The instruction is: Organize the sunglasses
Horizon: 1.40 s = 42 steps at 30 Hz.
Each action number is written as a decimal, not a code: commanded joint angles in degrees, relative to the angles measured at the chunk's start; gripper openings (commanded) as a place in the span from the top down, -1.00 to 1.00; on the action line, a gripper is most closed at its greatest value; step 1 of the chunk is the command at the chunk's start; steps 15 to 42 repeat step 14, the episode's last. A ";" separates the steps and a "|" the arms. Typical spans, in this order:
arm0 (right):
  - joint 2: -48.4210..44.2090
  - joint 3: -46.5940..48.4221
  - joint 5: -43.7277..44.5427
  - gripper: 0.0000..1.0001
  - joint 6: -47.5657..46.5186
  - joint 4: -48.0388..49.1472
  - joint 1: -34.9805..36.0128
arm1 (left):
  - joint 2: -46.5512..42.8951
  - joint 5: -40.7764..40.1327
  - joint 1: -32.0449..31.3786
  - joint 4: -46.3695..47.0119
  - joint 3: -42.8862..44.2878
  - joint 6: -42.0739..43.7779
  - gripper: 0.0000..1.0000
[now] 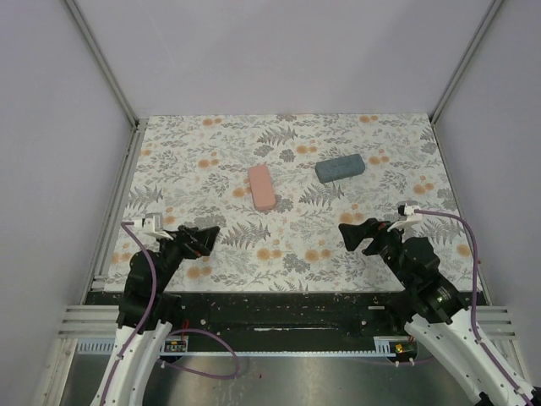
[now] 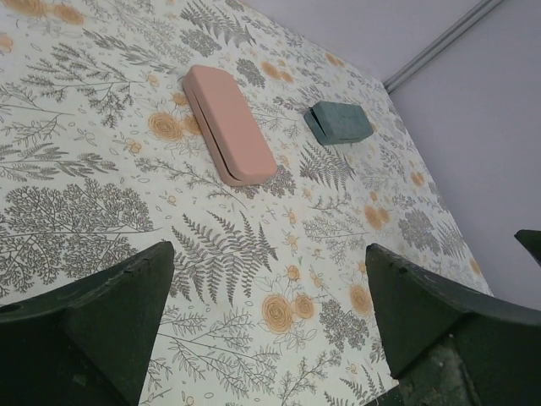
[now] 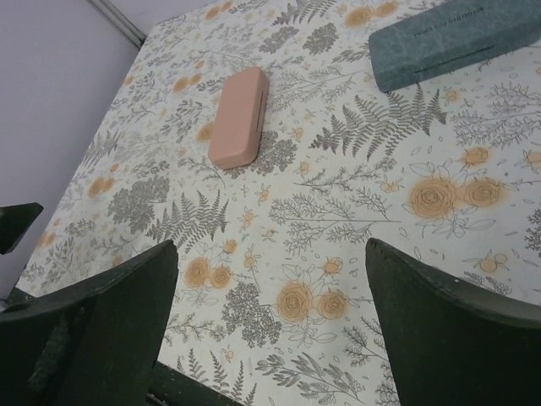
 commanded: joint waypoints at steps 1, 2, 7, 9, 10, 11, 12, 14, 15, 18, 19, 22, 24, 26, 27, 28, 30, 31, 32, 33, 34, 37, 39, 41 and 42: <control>-2.98 -1.17 3.22 -0.99 1.55 -2.05 0.06 | -5.99 1.88 -0.15 2.37 0.93 -2.00 -0.98; -3.15 -1.26 3.13 -0.99 1.46 -2.23 -0.03 | -5.55 2.06 -0.15 2.28 1.54 -2.01 -0.98; -1.67 -1.09 3.39 -0.99 1.89 -2.23 0.06 | -4.23 1.79 -0.15 1.58 3.04 -1.48 -0.98; -0.61 -0.82 3.39 -0.99 1.98 -2.32 0.05 | -4.40 1.27 -0.15 1.40 2.87 -1.65 -0.98; -0.26 -0.74 3.48 -0.99 1.98 -2.32 -0.03 | -4.40 1.18 -0.15 1.40 2.78 -1.83 -0.98; 0.09 -0.56 3.48 -0.99 1.98 -2.23 0.05 | -4.32 0.92 -0.15 1.40 2.60 -2.18 -0.98; 0.45 -0.47 3.66 -0.99 1.98 -2.23 0.06 | -4.32 0.48 -0.06 1.23 2.69 -2.10 -0.98; 0.71 -0.38 4.09 -0.99 2.07 -2.32 -0.03 | -4.31 -0.40 -0.15 0.61 2.95 -1.92 -0.98; 0.71 -0.38 4.09 -0.99 2.07 -2.32 -0.03 | -4.31 -0.40 -0.15 0.61 2.95 -1.92 -0.98; 0.71 -0.38 4.09 -0.99 2.07 -2.32 -0.03 | -4.31 -0.40 -0.15 0.61 2.95 -1.92 -0.98; 0.71 -0.38 4.09 -0.99 2.07 -2.32 -0.03 | -4.31 -0.40 -0.15 0.61 2.95 -1.92 -0.98; 0.71 -0.38 4.09 -0.99 2.07 -2.32 -0.03 | -4.31 -0.40 -0.15 0.61 2.95 -1.92 -0.98; 0.71 -0.38 4.09 -0.99 2.07 -2.32 -0.03 | -4.31 -0.40 -0.15 0.61 2.95 -1.92 -0.98; 0.71 -0.38 4.09 -0.99 2.07 -2.32 -0.03 | -4.31 -0.40 -0.15 0.61 2.95 -1.92 -0.98; 0.71 -0.38 4.09 -0.99 2.07 -2.32 -0.03 | -4.31 -0.40 -0.15 0.61 2.95 -1.92 -0.98; 0.71 -0.38 4.09 -0.99 2.07 -2.32 -0.03 | -4.31 -0.40 -0.15 0.61 2.95 -1.92 -0.98; 0.71 -0.38 4.09 -0.99 2.07 -2.32 -0.03 | -4.31 -0.40 -0.15 0.61 2.95 -1.92 -0.98; 0.71 -0.38 4.09 -0.99 2.07 -2.32 -0.03 | -4.31 -0.40 -0.15 0.61 2.95 -1.92 -0.98; 0.71 -0.38 4.09 -0.99 2.07 -2.32 -0.03 | -4.31 -0.40 -0.15 0.61 2.95 -1.92 -0.98; 0.71 -0.38 4.09 -0.99 2.07 -2.32 -0.03 | -4.31 -0.40 -0.15 0.61 2.95 -1.92 -0.98; 0.71 -0.38 4.09 -0.99 2.07 -2.32 -0.03 | -4.31 -0.40 -0.15 0.61 2.95 -1.92 -0.98; 0.71 -0.38 4.09 -0.99 2.07 -2.32 -0.03 | -4.31 -0.40 -0.15 0.61 2.95 -1.92 -0.98; 0.71 -0.38 4.09 -0.99 2.07 -2.32 -0.03 | -4.31 -0.40 -0.15 0.61 2.95 -1.92 -0.98; 0.71 -0.38 4.09 -0.99 2.07 -2.32 -0.03 | -4.31 -0.40 -0.15 0.61 2.95 -1.92 -0.98; 0.71 -0.38 4.09 -0.99 2.07 -2.32 -0.03 | -4.31 -0.40 -0.15 0.61 2.95 -1.92 -0.98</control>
